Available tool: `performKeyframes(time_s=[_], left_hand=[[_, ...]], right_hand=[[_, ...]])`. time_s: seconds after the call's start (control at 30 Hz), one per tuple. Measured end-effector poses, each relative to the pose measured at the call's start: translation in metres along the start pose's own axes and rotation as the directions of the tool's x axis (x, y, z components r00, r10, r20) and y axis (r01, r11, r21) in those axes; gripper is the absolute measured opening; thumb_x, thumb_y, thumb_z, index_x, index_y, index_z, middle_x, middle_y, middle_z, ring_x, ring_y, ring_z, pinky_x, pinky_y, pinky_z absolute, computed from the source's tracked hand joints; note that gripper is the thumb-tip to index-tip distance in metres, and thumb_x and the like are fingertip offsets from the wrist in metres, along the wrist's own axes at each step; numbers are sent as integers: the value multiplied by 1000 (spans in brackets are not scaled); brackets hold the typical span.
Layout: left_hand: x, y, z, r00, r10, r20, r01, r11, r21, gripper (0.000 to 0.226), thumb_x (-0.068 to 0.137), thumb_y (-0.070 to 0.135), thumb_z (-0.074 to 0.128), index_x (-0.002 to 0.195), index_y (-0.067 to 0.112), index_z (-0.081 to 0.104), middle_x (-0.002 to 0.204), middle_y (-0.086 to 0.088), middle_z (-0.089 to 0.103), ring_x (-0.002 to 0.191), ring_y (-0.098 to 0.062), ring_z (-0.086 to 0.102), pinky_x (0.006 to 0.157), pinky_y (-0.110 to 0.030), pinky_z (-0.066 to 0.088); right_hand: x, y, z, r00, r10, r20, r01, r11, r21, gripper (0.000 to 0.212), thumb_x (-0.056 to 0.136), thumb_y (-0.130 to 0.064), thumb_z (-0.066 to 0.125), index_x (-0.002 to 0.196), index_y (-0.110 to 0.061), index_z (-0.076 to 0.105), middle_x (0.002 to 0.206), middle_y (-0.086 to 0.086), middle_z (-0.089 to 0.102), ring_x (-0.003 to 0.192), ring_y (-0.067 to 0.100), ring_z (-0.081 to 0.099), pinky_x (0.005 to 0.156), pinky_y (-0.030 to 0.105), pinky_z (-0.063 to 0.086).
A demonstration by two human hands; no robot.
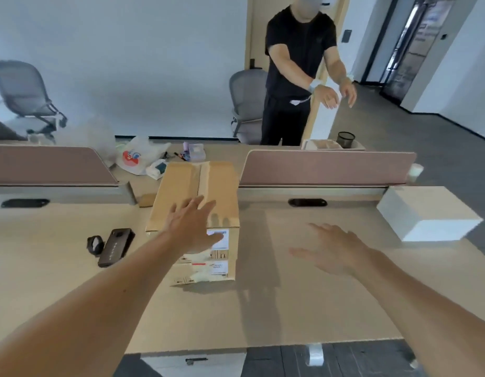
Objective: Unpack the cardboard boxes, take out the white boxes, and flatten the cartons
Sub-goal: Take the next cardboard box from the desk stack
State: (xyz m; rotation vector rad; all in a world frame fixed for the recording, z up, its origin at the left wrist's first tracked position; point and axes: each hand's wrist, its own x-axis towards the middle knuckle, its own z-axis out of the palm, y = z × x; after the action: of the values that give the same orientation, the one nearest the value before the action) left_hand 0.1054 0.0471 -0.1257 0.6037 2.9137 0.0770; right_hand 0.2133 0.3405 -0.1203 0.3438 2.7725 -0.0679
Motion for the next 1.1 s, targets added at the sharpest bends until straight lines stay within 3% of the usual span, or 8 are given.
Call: performKeyframes(time_s=[0.17, 0.27, 0.37, 0.53, 0.67, 0.87, 1.0, 1.1], left_hand=[[34, -10, -13, 996, -91, -21, 91, 996, -20, 104, 82, 74, 65, 163, 36, 13, 173, 0, 10, 159, -24, 8, 127, -53, 12], [43, -26, -13, 992, -128, -18, 127, 990, -57, 111, 74, 80, 66, 162, 39, 14, 173, 1, 10, 159, -23, 9, 127, -53, 11], [51, -52, -7, 989, -148, 25, 148, 988, -35, 123, 64, 87, 68, 162, 43, 8, 173, 4, 2, 159, -22, 2, 127, -57, 7], [72, -82, 9, 978, 15, 209, -19, 1000, 16, 140, 54, 81, 80, 159, 46, -4, 172, 8, -11, 159, -23, -8, 125, -62, 13], [91, -86, 27, 983, 71, 169, -86, 993, 77, 137, 62, 72, 82, 158, 46, -13, 173, 1, -11, 159, -23, -9, 124, -65, 10], [100, -97, 42, 989, 132, 62, -136, 988, 70, 136, 58, 79, 77, 156, 53, -14, 173, 1, -4, 159, -22, -3, 124, -65, 1], [102, -101, 46, 990, 134, 47, -136, 990, 33, 136, 56, 82, 77, 157, 55, -10, 174, 0, 0, 160, -22, -1, 123, -65, -1], [103, -109, 47, 986, 155, 66, -157, 987, 37, 135, 57, 84, 75, 157, 56, -12, 174, 3, -3, 160, -22, -3, 123, -65, 0]], right_hand=[[93, -4, -39, 981, -192, -14, 192, 981, -11, 85, 89, -82, 43, 157, -33, 33, 163, -2, 37, 148, 26, 37, 120, 52, 30], [139, -28, -61, 965, -262, -11, 262, 965, -14, 93, 87, -87, 36, 162, -34, 24, 167, -2, 31, 153, 25, 31, 121, 52, 27], [181, -66, -78, 930, -364, -52, 362, 931, -34, 90, 87, -87, 33, 159, -33, 31, 160, 0, 43, 147, 26, 39, 115, 55, 32], [235, -123, -93, 897, -442, -23, 441, 897, -32, 82, 90, -83, 40, 155, -34, 38, 158, 1, 43, 146, 29, 39, 116, 60, 29], [278, -157, -97, 891, -455, 4, 454, 888, -71, 88, 92, -81, 39, 161, -29, 27, 164, 4, 35, 151, 29, 33, 119, 60, 29], [330, -185, -80, 864, -503, 28, 504, 862, -52, 90, 89, -82, 42, 162, -32, 24, 171, 2, 15, 157, 31, 16, 122, 57, 27], [358, -203, -76, 829, -556, 56, 557, 830, -12, 98, 86, -84, 45, 164, -32, 15, 171, 6, 19, 158, 32, 13, 125, 57, 20], [366, -200, -69, 831, -555, 48, 556, 831, -15, 101, 83, -86, 49, 163, -33, 17, 165, 11, 29, 153, 34, 26, 120, 55, 30]])
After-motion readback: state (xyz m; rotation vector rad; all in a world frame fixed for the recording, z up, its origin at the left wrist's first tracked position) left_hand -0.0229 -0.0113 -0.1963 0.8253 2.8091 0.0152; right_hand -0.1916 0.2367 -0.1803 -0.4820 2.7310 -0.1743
